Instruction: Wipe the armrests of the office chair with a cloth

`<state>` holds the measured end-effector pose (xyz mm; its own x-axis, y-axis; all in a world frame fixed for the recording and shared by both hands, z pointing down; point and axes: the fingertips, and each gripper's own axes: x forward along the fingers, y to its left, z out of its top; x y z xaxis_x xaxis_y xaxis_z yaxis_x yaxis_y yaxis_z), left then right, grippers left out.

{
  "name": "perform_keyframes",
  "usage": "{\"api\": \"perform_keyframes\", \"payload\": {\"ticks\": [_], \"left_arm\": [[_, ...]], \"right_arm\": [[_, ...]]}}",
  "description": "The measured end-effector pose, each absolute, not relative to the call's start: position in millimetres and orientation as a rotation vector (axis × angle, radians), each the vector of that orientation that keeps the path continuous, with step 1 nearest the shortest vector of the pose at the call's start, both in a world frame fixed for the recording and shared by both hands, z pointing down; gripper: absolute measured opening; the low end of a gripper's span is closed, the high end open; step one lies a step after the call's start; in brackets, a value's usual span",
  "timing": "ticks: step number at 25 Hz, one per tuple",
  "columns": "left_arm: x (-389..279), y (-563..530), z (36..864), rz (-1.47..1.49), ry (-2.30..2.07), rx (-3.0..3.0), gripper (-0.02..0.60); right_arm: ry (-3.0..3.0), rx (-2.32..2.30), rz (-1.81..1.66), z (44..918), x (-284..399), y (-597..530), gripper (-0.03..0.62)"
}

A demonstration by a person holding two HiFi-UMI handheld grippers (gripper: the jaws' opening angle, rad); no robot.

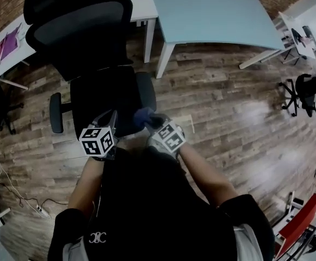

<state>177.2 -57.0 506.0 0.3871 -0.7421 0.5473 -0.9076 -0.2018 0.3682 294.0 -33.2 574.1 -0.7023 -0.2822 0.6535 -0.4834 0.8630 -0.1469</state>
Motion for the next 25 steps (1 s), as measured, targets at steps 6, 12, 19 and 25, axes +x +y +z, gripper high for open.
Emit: {"api": "perform_keyframes", "payload": {"ticks": [6, 12, 19, 25], "left_arm": [[157.7, -41.1, 513.5, 0.296, -1.516, 1.867, 0.005], [131.5, -25.0, 530.8, 0.350, -1.529, 1.814, 0.005], [113.3, -31.6, 547.9, 0.293, -1.456, 1.810, 0.005], [81.9, -46.4, 551.4, 0.253, -1.425, 1.817, 0.005]], "right_arm": [[-2.347, 0.351, 0.401, 606.3, 281.0, -44.4, 0.071], [-2.273, 0.196, 0.429, 635.4, 247.8, -46.9, 0.071], [-2.189, 0.053, 0.461, 655.4, 218.8, -23.5, 0.071], [-2.056, 0.238, 0.384, 679.6, 228.5, -69.3, 0.069]]}}
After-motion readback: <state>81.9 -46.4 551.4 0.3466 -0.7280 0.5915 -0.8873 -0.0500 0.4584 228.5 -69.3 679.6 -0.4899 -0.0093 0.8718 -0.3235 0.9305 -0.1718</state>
